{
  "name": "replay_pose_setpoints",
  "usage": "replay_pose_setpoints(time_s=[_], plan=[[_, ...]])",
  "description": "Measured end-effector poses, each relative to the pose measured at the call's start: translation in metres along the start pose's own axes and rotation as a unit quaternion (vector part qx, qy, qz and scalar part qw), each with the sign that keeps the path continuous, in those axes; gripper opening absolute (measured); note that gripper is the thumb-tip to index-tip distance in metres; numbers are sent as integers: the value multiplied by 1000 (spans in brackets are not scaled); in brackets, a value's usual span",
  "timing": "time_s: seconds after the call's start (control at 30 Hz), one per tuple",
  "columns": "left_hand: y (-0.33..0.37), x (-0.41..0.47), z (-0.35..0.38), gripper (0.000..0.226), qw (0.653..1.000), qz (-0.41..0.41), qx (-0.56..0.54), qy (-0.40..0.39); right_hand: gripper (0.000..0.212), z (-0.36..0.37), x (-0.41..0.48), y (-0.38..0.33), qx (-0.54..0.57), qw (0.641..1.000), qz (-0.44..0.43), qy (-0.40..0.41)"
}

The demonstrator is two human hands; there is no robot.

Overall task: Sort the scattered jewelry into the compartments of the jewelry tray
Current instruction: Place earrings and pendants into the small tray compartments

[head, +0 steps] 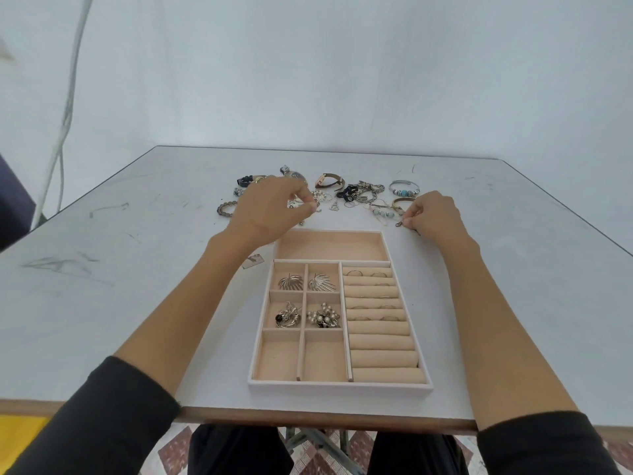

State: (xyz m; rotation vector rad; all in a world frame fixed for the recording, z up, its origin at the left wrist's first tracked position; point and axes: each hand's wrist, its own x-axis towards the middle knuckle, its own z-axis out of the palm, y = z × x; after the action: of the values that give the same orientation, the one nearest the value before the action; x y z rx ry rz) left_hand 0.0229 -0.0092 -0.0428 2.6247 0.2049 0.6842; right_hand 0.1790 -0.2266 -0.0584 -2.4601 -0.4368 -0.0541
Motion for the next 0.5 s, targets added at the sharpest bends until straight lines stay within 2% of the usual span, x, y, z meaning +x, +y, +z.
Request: replay_pose_setpoints(time_s=[0.07,0.13,0.2,0.33,0.5], plan=[[-3,-7,-6,10,1000,-7,-15,8,10,2,1,1,1,1000,2,-10],[-4,-15,-10,10,999,-13,-33,15,18,3,2,3,17,1000,6,-14],[-5,-22,-13,17,999,-13,-46,24,21,2,0,0,78,997,2,-17],[-5,-34,-16,26,997,-9,-70,24,14,-7,-9,-15,253,967,3,-32],[-7,-42,-14,36,995,1,-94,14,10,-10,-14,-25,361,928,2,-96]])
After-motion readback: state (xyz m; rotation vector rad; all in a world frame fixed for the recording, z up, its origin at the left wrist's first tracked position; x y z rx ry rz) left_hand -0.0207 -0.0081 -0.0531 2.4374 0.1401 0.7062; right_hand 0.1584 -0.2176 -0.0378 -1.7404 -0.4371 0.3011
